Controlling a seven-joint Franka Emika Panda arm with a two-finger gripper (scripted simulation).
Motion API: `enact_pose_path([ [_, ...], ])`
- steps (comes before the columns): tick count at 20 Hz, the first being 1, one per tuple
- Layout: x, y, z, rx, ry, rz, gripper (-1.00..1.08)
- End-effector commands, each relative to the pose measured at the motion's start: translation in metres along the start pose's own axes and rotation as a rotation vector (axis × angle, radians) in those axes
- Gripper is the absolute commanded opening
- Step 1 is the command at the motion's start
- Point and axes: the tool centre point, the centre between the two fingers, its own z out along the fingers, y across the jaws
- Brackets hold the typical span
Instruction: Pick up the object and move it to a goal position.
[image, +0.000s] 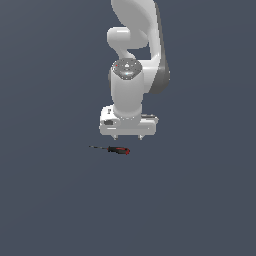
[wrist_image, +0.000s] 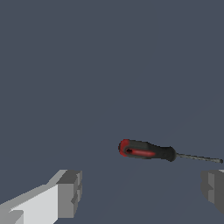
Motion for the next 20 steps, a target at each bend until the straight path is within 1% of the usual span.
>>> enact_pose_path([
  [1, 0.0, 0.0, 0.0, 0.0, 0.0, 0.0, 1.0],
  [4, 0.002, 0.004, -0.005, 0.002, 0.01, 0.005, 1.0],
  [8, 0.01, 0.016, -0.022, 0.007, 0.043, 0.023, 1.0],
  [10, 0.012, 0.019, -0.026, 0.008, 0.051, 0.027, 1.0],
  [16, 0.012, 0.019, -0.024, 0.007, 0.048, 0.017, 1.0],
  [20, 0.011, 0.021, -0.021, 0.005, 0.047, -0.011, 1.0],
])
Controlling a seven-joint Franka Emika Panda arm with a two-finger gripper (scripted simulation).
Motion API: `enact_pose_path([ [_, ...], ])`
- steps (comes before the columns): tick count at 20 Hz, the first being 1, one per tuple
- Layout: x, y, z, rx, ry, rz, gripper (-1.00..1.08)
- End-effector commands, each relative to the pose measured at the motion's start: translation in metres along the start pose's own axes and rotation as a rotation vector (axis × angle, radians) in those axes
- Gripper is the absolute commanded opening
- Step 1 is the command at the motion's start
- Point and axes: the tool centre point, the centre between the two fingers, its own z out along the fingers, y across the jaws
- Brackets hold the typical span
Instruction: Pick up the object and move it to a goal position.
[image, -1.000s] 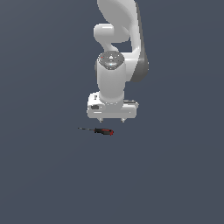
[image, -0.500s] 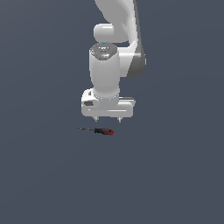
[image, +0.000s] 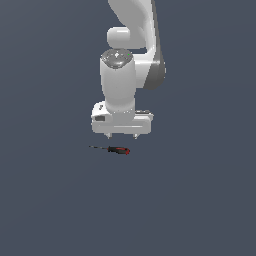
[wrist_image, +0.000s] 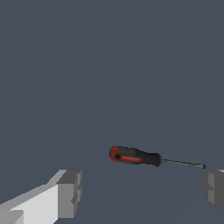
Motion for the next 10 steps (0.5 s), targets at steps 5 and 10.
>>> enact_pose_path([
  [5, -0.002, 0.005, 0.007, -0.004, -0.004, -0.073, 1.0],
  [10, -0.004, 0.012, 0.016, -0.009, -0.01, -0.164, 1.0],
])
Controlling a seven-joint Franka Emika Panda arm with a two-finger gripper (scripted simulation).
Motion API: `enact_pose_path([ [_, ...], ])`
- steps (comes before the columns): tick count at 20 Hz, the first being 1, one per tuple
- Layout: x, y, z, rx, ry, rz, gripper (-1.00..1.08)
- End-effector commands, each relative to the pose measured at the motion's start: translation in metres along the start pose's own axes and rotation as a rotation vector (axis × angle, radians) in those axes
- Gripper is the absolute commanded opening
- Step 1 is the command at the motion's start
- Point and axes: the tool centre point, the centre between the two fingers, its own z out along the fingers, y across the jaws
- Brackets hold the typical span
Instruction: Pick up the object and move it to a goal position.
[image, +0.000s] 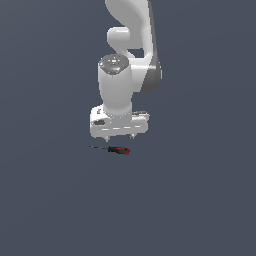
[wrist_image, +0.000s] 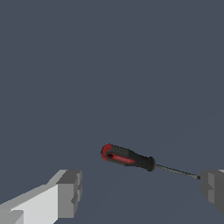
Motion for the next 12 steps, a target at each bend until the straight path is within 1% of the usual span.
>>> enact_pose_path([
  [1, -0.002, 0.003, 0.005, -0.002, -0.003, -0.051, 1.0],
  [12, -0.013, 0.02, 0.031, -0.008, -0.019, -0.328, 1.0],
])
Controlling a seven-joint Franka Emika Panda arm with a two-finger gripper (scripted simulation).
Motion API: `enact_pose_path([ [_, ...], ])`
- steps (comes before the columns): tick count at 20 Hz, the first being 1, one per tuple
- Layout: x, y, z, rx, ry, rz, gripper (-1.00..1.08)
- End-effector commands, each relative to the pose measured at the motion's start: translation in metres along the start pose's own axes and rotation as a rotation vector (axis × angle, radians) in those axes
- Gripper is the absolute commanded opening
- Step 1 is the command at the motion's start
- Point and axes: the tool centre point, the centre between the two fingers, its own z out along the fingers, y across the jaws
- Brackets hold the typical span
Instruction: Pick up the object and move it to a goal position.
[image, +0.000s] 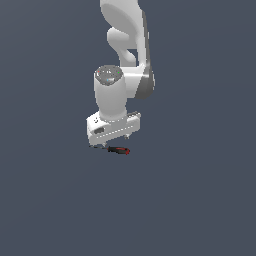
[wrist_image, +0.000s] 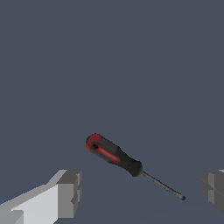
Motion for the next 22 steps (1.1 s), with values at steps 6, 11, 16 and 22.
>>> enact_pose_path([
  [6, -0.01, 0.008, 0.018, 0.0, -0.01, -0.194, 1.0],
  [11, -0.018, 0.012, 0.03, 0.003, -0.015, -0.322, 1.0],
  [16, -0.025, 0.017, 0.041, 0.007, -0.019, -0.451, 1.0],
  [22, -0.033, 0.021, 0.055, 0.013, -0.021, -0.605, 1.0],
])
